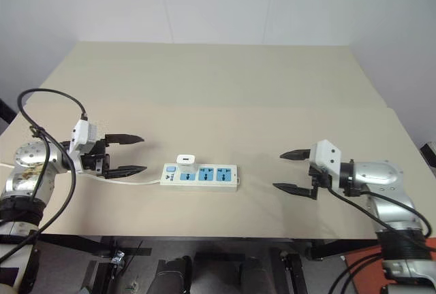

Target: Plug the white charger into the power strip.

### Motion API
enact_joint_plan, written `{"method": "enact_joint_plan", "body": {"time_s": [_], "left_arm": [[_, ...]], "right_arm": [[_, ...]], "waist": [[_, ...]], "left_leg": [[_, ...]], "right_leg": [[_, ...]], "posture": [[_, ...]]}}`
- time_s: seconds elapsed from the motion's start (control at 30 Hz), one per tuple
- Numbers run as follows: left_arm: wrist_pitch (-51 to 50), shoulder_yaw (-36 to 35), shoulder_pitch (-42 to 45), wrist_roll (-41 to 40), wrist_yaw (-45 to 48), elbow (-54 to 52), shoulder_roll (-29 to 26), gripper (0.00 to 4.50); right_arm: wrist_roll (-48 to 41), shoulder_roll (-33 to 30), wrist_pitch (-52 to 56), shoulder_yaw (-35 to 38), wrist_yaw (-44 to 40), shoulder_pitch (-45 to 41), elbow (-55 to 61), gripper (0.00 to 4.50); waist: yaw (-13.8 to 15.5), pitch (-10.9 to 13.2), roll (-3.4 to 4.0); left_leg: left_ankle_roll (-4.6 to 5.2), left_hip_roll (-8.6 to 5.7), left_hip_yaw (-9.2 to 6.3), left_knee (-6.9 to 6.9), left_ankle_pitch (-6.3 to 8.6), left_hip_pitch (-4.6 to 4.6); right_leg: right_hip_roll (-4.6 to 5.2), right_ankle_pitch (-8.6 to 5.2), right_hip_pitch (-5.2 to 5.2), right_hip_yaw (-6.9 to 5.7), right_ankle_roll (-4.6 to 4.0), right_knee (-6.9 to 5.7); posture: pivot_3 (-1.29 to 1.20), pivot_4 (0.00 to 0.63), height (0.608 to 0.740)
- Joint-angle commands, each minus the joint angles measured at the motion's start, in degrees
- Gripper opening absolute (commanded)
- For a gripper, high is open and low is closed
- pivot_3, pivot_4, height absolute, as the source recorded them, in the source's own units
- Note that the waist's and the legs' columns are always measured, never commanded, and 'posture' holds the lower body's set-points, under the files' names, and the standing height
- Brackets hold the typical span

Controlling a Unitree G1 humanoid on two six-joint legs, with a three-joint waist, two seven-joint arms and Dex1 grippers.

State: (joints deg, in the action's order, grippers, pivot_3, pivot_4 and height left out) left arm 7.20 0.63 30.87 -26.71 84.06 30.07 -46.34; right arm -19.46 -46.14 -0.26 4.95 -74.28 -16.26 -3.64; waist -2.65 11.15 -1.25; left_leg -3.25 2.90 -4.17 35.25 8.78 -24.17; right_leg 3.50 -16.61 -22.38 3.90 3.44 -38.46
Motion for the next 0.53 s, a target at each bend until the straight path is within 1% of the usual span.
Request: {"method": "enact_joint_plan", "body": {"time_s": [0.03,0.13,0.3,0.4,0.53], "left_arm": [[3.29,-3.36,-0.91,-1.42,2.33,-3.28,1.41,4.48],[2.28,-4.56,-2.41,-1.6,2.44,-5.28,1.74,4.48],[-3.66,-4.48,-2.64,-1.52,1.4,-8.02,1.41,4.48],[-5.06,-4.94,-2.95,-1.29,1.65,-9.19,1.07,4.48],[-4.31,-5.53,-3.52,-0.64,2.62,-8.83,0.52,4.48]], "right_arm": [[-2.48,-1.61,2.85,2.03,1.22,0.43,6.37,4.5],[-2.53,-2.64,4.08,3.19,2.92,0.83,8.69,4.5],[-3.12,-4.5,5.6,4.83,4.04,3.41,10.52,4.5],[-2.84,-5.04,5.54,4.5,3.89,4.8,11.05,4.5],[-2.33,-3.88,5.36,2.98,4.45,4.3,9.65,4.5]], "waist": [[0.1,-0.01,-0.01],[0.14,0.0,-0.01],[0.49,0.0,-0.01],[0.56,-0.01,-0.03],[0.34,-0.01,-0.02]], "left_leg": [[-0.01,0.0,0.0,0.0,-0.01,0.01],[-0.03,-0.01,0.0,0.02,-0.02,0.0],[-0.03,-0.01,0.01,0.0,-0.02,-0.05],[-0.03,-0.01,0.01,0.0,-0.02,-0.04],[-0.03,0.0,0.01,0.0,-0.02,-0.02]], "right_leg": [[0.0,0.0,0.01,0.0,0.0,0.0],[0.0,0.01,0.02,0.01,-0.01,0.03],[0.01,0.01,0.02,0.01,0.0,0.13],[0.0,0.01,0.04,0.0,0.0,0.17],[0.0,0.02,0.04,0.01,0.0,0.17]], "posture": [[0.0,0.15,0.74],[0.0,0.15,0.74],[0.0,0.15,0.74],[0.0,0.15,0.74],[0.0,0.15,0.74]]}}
